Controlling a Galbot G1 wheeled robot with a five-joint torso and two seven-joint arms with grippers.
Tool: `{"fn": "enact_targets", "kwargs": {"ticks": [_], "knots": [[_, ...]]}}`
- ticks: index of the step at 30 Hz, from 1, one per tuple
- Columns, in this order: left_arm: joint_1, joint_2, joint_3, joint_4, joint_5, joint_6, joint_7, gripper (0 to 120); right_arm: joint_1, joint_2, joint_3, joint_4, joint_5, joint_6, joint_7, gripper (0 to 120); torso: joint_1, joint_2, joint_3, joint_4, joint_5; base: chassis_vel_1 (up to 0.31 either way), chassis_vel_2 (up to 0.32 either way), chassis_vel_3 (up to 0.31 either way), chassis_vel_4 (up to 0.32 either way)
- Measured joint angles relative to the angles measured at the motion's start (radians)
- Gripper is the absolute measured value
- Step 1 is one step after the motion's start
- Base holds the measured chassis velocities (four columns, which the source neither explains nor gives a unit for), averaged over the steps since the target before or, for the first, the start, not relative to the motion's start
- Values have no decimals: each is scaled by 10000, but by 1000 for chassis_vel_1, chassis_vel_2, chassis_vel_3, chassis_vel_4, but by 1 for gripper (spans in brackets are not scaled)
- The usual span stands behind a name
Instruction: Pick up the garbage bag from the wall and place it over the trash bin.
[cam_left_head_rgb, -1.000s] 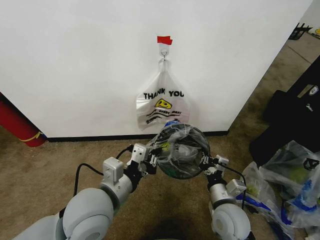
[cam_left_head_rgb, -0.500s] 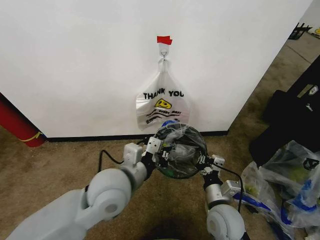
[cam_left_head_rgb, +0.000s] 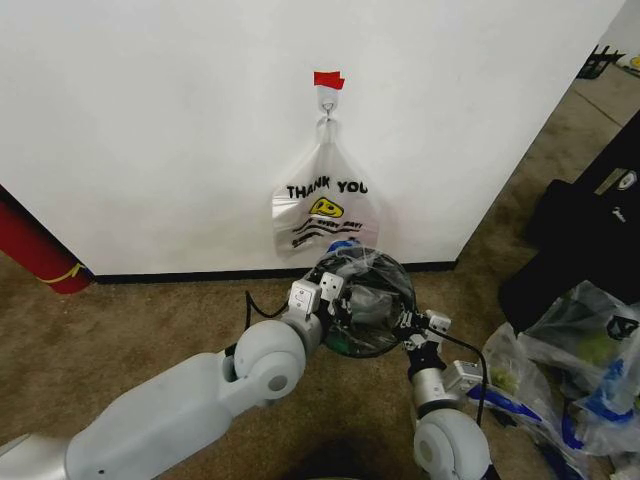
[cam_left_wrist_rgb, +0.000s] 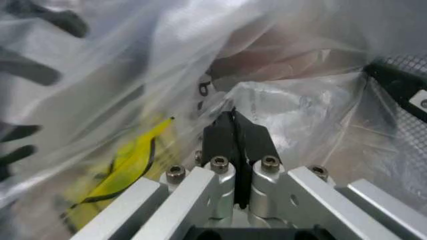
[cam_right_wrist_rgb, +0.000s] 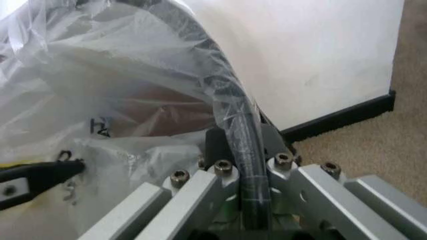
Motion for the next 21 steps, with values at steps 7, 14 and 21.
{"fn": "enact_targets", "kwargs": {"ticks": [7,14,21], "knots": [[-130,-505,234,538,241,84,-158,0,120,-124,-214,21,-39,-138,4,0,0,0,0,0,0,0,0,0,0],[-562,-944,637,1090,216,359,-387,0,133,-335,-261,185,-52,-196,-2,0,0,0,-1,0,1,0,0,0,0],[-909,-1456,885,2043,-24,432,-562,0,81,-495,-255,403,-18,-228,-23,0,0,0,-1,-1,1,0,0,0,0]]}}
